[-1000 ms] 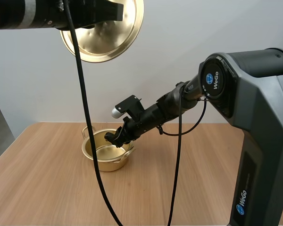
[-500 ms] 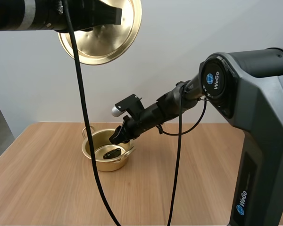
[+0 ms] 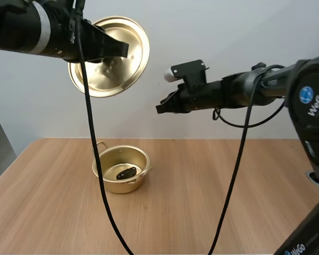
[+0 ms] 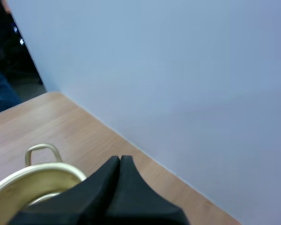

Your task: Open the pot, put the car inside, and close it

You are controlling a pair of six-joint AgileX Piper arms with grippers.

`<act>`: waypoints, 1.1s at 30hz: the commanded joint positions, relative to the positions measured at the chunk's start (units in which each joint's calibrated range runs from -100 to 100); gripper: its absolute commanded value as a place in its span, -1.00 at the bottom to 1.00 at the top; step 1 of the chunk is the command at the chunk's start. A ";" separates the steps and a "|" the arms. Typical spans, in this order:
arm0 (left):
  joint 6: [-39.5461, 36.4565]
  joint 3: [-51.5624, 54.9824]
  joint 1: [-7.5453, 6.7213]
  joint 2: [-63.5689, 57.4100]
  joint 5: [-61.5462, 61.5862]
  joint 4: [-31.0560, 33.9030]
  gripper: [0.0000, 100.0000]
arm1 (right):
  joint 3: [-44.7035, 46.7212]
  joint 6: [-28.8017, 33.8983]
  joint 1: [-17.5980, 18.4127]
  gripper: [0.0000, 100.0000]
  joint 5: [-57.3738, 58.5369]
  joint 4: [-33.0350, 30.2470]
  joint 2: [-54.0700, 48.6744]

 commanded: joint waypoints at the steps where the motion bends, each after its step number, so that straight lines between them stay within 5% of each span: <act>1: 2.89 -0.04 -0.03 3.80 4.04 1.53 -1.00 | 0.63 3.97 -5.37 -1.00 1.84 -0.05 -4.06; 11: 14.47 3.50 -0.22 19.13 8.21 5.71 -1.00 | 9.53 5.63 -17.90 -1.00 13.48 -0.05 -17.22; 15: 12.55 3.84 -2.43 25.70 7.23 11.96 -1.00 | 12.51 5.53 -20.71 -1.00 17.44 -0.15 -21.77; 21: 10.17 3.84 -7.19 31.54 2.60 17.46 -1.00 | 14.41 5.56 -22.05 -1.00 21.19 -2.88 -27.02; 25: 9.55 3.84 -9.15 34.68 -0.41 19.63 -1.00 | 14.41 7.69 -22.05 -1.00 21.19 -5.35 -30.22; 33: 9.47 3.84 -9.89 39.65 -6.44 19.93 -1.00 | 15.50 7.85 -22.05 -1.00 21.19 -6.54 -34.19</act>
